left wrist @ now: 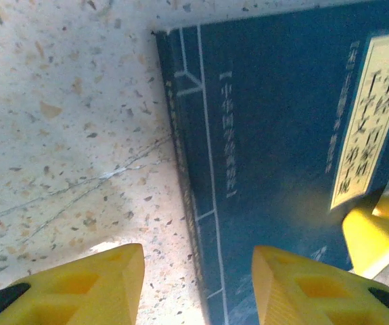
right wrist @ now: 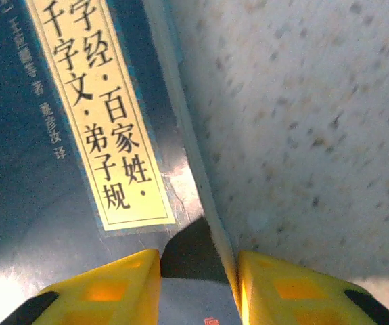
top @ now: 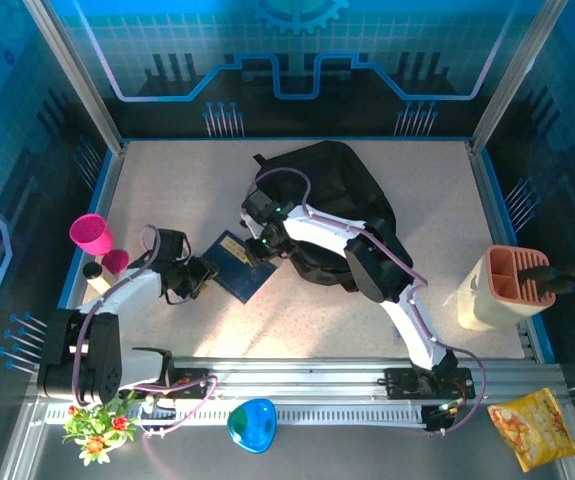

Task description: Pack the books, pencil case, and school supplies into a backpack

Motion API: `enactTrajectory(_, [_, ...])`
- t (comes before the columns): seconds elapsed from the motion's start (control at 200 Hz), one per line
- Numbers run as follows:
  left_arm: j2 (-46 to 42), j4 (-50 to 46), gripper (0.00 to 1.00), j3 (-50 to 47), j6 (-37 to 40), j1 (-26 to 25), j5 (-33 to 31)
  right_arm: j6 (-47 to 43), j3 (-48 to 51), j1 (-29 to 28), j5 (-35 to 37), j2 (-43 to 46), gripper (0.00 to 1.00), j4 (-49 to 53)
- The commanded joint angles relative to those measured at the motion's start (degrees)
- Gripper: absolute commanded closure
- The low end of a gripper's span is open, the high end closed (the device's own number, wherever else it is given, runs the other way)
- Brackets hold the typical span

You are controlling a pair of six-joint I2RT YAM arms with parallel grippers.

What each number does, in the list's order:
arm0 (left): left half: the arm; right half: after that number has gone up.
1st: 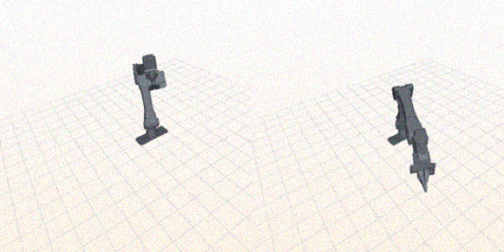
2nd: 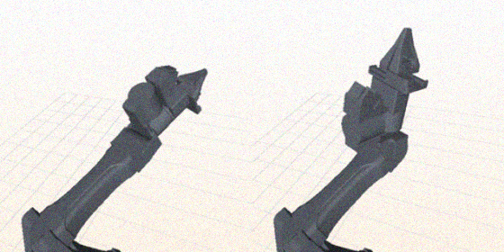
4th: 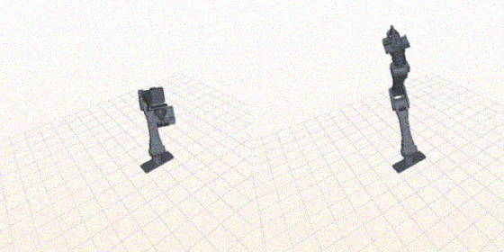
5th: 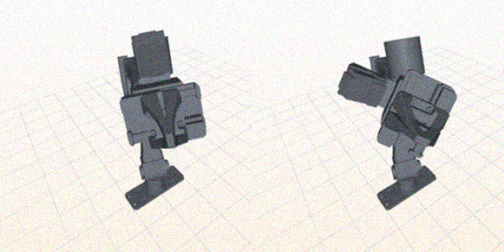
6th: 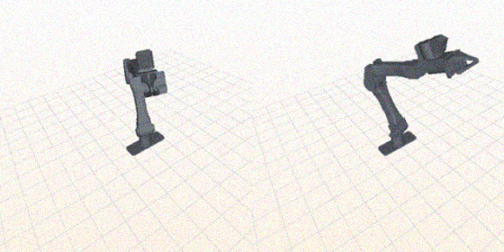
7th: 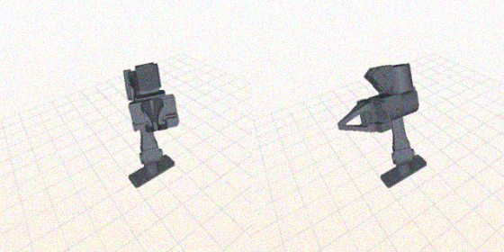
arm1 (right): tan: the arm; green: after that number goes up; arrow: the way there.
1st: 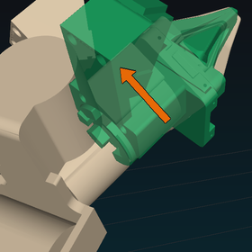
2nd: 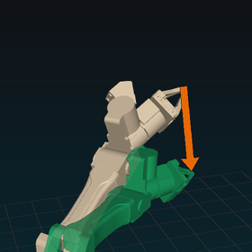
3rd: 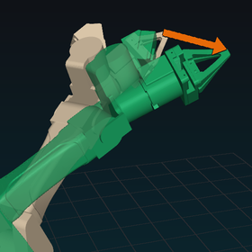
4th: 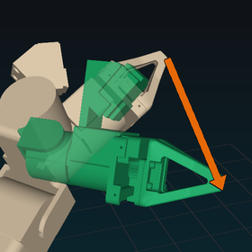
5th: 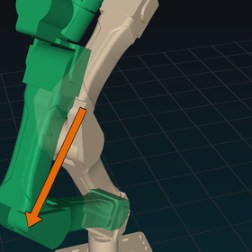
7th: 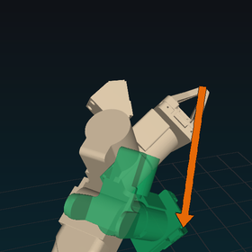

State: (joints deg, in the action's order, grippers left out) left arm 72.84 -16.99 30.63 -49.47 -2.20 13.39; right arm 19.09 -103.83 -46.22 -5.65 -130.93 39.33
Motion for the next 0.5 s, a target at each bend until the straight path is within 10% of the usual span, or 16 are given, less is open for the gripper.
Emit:
enactTrajectory(0.0, [1.5, 1.43, 0.55, -0.56, 0.21, 0.44, 1.56, 3.29, 4.89, -1.7, -4.32, 3.85, 0.67, 0.71])
enactTrajectory(0.495, [5.14, 4.16, 0.55, -0.95, 3.13, 0.44, 6.24, 9.25, 9.57, -0.71, -5.99, 6.5, 0.66, -3.21])
